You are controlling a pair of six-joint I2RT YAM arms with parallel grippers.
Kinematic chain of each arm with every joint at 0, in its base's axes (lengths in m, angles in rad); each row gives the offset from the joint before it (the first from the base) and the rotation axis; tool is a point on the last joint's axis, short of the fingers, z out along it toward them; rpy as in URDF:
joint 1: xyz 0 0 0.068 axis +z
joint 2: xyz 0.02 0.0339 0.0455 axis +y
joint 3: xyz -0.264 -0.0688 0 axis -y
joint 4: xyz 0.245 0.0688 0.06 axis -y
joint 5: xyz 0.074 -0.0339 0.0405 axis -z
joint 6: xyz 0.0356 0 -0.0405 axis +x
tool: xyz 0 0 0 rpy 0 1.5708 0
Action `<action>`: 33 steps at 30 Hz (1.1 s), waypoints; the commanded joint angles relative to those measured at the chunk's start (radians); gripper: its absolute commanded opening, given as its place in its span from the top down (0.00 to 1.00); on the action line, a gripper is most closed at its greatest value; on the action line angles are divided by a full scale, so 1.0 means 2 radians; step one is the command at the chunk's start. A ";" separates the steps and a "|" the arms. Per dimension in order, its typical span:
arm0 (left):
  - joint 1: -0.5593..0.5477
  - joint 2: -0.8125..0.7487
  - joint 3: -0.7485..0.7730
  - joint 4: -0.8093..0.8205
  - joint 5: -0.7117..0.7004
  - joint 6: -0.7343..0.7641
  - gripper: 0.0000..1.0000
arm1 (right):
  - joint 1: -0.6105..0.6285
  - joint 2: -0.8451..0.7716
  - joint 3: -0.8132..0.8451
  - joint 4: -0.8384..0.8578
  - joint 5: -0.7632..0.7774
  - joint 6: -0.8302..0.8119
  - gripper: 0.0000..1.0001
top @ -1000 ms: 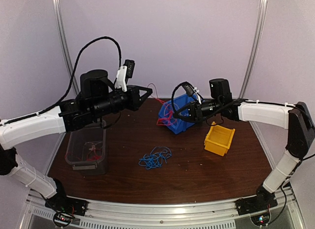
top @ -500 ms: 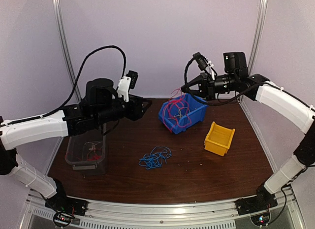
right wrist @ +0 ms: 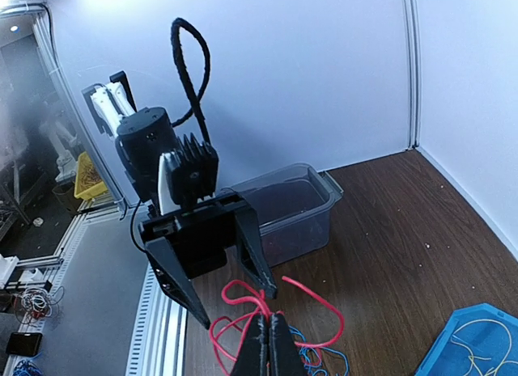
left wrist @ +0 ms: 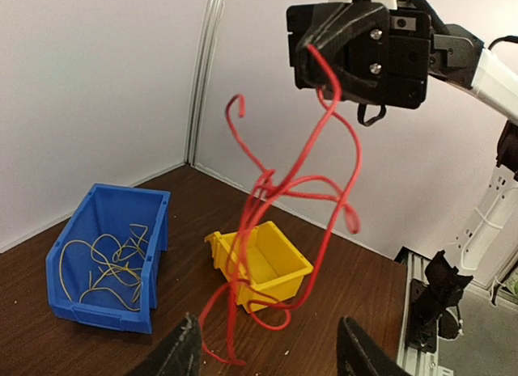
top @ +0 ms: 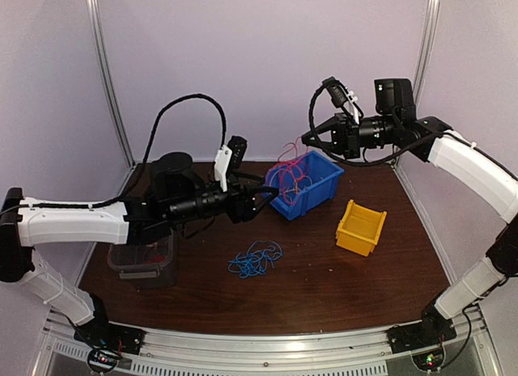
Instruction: Untangle the cables
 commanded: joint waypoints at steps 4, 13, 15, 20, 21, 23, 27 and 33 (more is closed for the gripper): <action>0.002 0.086 -0.012 0.152 -0.006 -0.037 0.45 | 0.000 -0.008 -0.018 0.060 -0.015 0.072 1.00; 0.002 0.118 -0.009 0.199 -0.020 -0.046 0.54 | 0.000 -0.012 -0.025 0.073 -0.018 0.089 1.00; 0.002 0.116 -0.018 0.210 -0.029 -0.045 0.60 | 0.000 -0.012 -0.024 0.075 -0.019 0.092 1.00; 0.002 0.108 -0.022 0.180 -0.061 -0.031 0.85 | -0.001 -0.011 -0.015 0.077 -0.018 0.097 1.00; 0.002 0.103 -0.027 0.173 -0.065 -0.027 0.90 | -0.003 -0.011 -0.011 0.076 -0.017 0.098 1.00; 0.002 0.088 -0.041 0.158 -0.090 -0.021 0.99 | -0.011 -0.012 0.001 0.070 -0.015 0.098 1.00; 0.002 0.047 -0.081 0.130 -0.118 -0.007 1.00 | -0.049 -0.016 0.022 0.091 -0.013 0.125 1.00; 0.003 -0.025 -0.110 0.058 -0.170 0.018 1.00 | -0.109 -0.021 0.036 0.102 0.018 0.130 1.00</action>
